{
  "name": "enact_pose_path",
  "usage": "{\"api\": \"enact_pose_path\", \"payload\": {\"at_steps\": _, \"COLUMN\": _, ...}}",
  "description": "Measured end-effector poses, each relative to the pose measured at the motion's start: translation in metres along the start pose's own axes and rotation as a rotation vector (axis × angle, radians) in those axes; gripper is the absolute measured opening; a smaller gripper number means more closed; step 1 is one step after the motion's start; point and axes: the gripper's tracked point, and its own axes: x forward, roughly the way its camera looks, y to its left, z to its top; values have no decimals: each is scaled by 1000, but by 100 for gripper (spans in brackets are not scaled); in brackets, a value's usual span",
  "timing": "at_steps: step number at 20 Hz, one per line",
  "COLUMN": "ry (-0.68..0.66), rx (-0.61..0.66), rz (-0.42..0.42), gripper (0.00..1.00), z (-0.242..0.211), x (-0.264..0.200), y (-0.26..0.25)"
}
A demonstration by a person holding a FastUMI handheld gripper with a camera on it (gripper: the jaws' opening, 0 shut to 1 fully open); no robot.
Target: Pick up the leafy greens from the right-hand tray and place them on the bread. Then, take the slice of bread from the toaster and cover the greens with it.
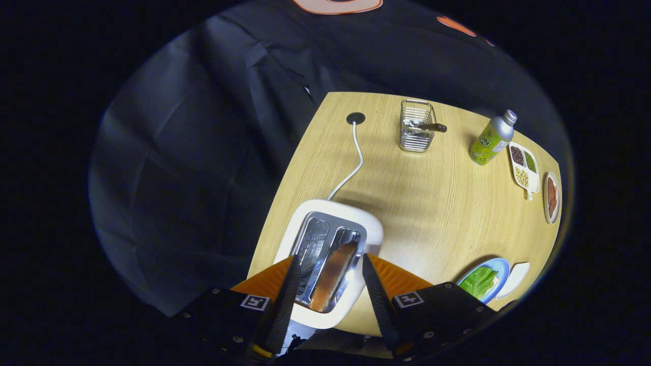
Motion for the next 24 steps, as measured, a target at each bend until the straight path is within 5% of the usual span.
{"api": "enact_pose_path", "payload": {"at_steps": 9, "ry": 63, "rx": -22, "rz": -57, "gripper": 26, "z": -14, "x": 10, "y": -6}}
{"api": "enact_pose_path", "payload": {"at_steps": 18, "ry": 97, "rx": -30, "rz": -29, "gripper": 22, "z": -41, "x": -1, "y": -3}}
{"api": "enact_pose_path", "payload": {"at_steps": 24, "ry": 40, "rx": 69, "rz": 75, "gripper": 12, "z": -39, "x": -11, "y": 1}}
